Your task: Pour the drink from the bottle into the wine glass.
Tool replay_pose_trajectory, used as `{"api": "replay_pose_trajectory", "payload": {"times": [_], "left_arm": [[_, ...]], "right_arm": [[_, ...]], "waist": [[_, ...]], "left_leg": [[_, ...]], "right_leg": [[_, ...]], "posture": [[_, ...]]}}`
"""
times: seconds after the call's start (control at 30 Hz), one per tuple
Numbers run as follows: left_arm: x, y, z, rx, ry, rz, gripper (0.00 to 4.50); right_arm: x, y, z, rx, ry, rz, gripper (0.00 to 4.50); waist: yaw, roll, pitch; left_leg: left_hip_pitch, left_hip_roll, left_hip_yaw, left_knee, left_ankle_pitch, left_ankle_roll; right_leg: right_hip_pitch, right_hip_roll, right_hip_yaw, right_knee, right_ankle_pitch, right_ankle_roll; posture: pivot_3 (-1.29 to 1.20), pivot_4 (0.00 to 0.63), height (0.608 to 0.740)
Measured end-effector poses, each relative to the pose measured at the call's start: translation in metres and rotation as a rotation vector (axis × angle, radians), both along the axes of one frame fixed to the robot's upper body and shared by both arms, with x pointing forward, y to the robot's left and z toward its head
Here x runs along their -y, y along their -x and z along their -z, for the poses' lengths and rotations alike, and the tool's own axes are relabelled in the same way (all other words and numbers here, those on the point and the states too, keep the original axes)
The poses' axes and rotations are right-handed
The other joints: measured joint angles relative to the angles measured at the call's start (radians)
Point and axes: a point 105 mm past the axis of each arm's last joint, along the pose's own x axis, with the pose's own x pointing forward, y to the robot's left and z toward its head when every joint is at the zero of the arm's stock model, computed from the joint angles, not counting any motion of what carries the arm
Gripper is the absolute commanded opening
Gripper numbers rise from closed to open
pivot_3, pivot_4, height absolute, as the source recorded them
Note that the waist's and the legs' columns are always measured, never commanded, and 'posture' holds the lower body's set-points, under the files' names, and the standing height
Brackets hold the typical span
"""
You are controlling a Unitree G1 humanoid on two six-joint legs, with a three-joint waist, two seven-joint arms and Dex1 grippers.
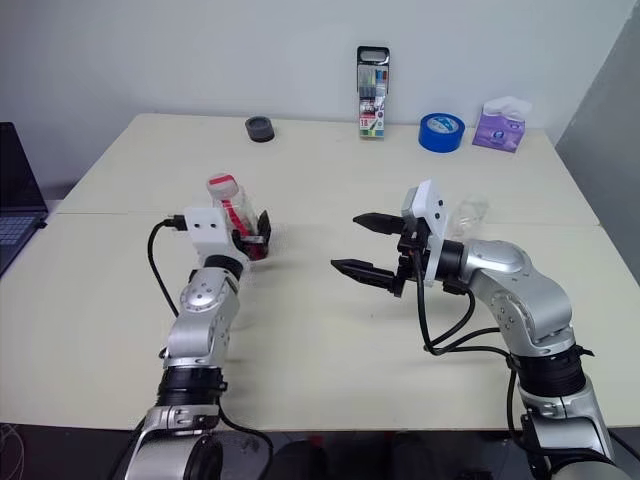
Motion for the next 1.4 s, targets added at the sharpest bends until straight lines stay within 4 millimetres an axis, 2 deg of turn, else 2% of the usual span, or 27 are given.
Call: {"api": "replay_pose_trajectory", "payload": {"times": [0.13,0.6,0.7,0.93,1.27,1.4], "left_arm": [[0.0,-0.004,-0.011,0.031,-0.006,0.003,4.49],[-0.003,-0.008,-0.007,0.009,-0.007,-0.004,4.49],[-0.003,-0.008,-0.007,0.01,-0.005,-0.003,3.91],[-0.004,-0.008,-0.007,0.01,0.003,-0.003,1.92],[-0.001,-0.004,-0.007,-0.015,-0.005,0.039,1.8],[0.021,0.003,-0.018,-0.033,-0.032,0.212,1.8]], "right_arm": [[0.0,0.0,0.0,0.0,0.0,0.001,4.5],[0.0,-0.001,0.0,0.0,-0.001,0.006,4.5],[0.0,-0.001,0.0,0.0,-0.001,0.007,4.5],[0.0,-0.002,0.0,0.0,-0.004,0.016,4.5],[-0.001,-0.008,0.002,0.018,0.021,0.068,4.5],[-0.009,-0.012,-0.009,0.04,-0.012,0.081,4.5]], "waist": [[0.0,0.0,0.0],[0.0,0.0,0.0],[0.0,0.0,0.0],[0.0,0.0,0.0],[-0.001,0.0,0.0],[-0.002,0.0,0.0]], "left_leg": [[0.0,0.0,0.0,0.0,0.0,0.0],[0.0,0.0,0.0,0.0,0.001,-0.001],[0.0,0.0,0.0,0.0,0.001,-0.001],[0.0,0.0,0.0,0.0,0.001,-0.001],[-0.001,0.0,0.0,0.0,0.001,-0.002],[-0.002,0.0,0.0,0.0,0.001,-0.002]], "right_leg": [[0.0,0.0,0.0,0.0,0.0,0.0],[0.0,0.0,0.0,0.0,0.0,0.0],[0.0,0.0,0.0,0.0,0.0,0.0],[0.0,0.0,0.0,0.0,0.0,0.0],[-0.001,0.0,0.0,0.001,0.0,0.0],[-0.002,0.0,0.0,0.001,0.0,0.0]], "posture": [[0.0,0.15,0.74],[0.0,0.15,0.74],[0.0,0.15,0.74],[0.0,0.15,0.74],[0.0,0.15,0.74],[0.0,0.15,0.74]]}}
